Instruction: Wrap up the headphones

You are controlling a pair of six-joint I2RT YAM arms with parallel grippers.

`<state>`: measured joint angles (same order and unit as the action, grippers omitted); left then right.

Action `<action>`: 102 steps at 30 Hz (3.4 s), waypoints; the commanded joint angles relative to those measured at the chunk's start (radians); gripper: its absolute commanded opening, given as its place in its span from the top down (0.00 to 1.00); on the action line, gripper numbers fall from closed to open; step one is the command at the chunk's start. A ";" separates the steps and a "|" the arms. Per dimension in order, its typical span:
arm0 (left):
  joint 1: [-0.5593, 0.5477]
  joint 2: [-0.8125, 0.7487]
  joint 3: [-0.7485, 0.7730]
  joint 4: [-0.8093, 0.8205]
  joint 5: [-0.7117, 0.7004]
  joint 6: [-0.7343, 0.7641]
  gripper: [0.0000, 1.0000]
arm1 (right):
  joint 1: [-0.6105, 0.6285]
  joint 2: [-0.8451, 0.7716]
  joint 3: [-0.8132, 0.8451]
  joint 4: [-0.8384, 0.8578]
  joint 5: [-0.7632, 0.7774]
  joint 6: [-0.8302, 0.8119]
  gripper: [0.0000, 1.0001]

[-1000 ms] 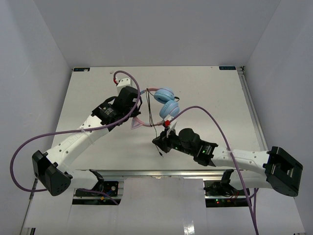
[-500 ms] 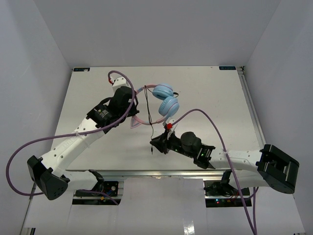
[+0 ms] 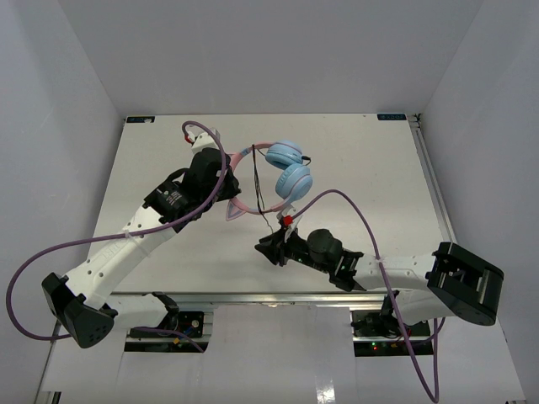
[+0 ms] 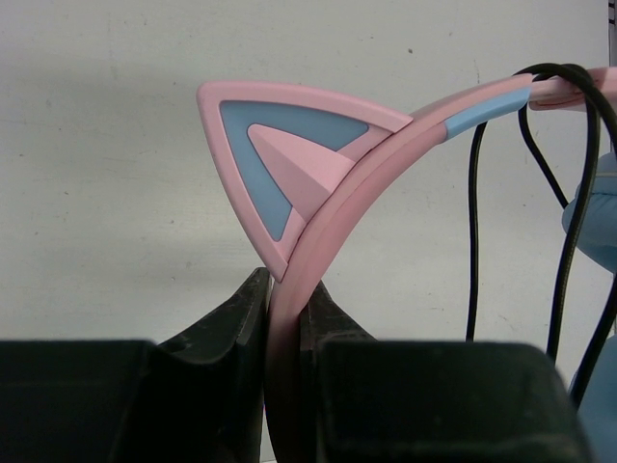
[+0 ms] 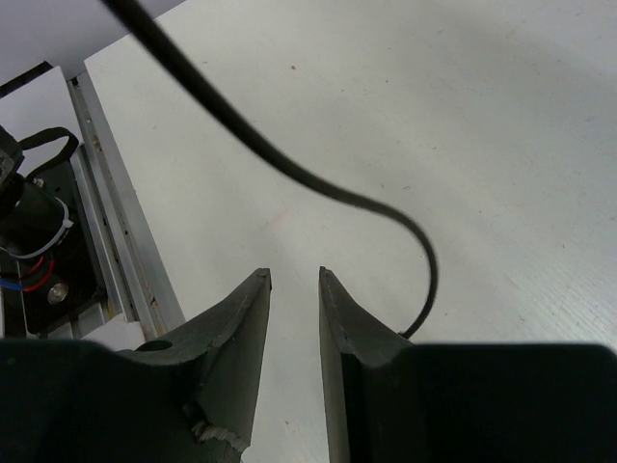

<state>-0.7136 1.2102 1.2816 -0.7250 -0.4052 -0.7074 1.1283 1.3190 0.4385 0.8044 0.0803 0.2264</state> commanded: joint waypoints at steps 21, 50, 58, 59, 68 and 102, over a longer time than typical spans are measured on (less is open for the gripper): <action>0.000 -0.081 -0.007 0.061 0.036 -0.026 1.00 | 0.071 -0.249 -0.079 -0.059 0.225 -0.133 0.47; 0.001 -0.147 -0.063 0.143 0.173 -0.046 1.00 | 0.070 -0.004 -0.038 0.232 0.150 -0.145 0.42; 0.000 -0.174 -0.072 0.154 0.195 -0.051 1.00 | 0.070 0.047 -0.046 0.303 0.142 -0.134 0.50; 0.000 -0.176 -0.074 0.158 0.204 -0.052 1.00 | 0.071 0.052 -0.047 0.311 0.141 -0.134 0.53; 0.001 -0.193 -0.102 0.228 0.350 -0.025 1.00 | 0.068 0.028 -0.113 0.358 0.158 -0.138 0.92; 0.019 -0.148 0.093 0.170 0.228 0.224 1.00 | -0.022 -0.585 -0.313 0.083 0.257 -0.234 0.92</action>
<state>-0.6975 1.1411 1.3258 -0.6064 -0.0656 -0.3938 1.1118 0.7326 0.1235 0.8683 0.3153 -0.0071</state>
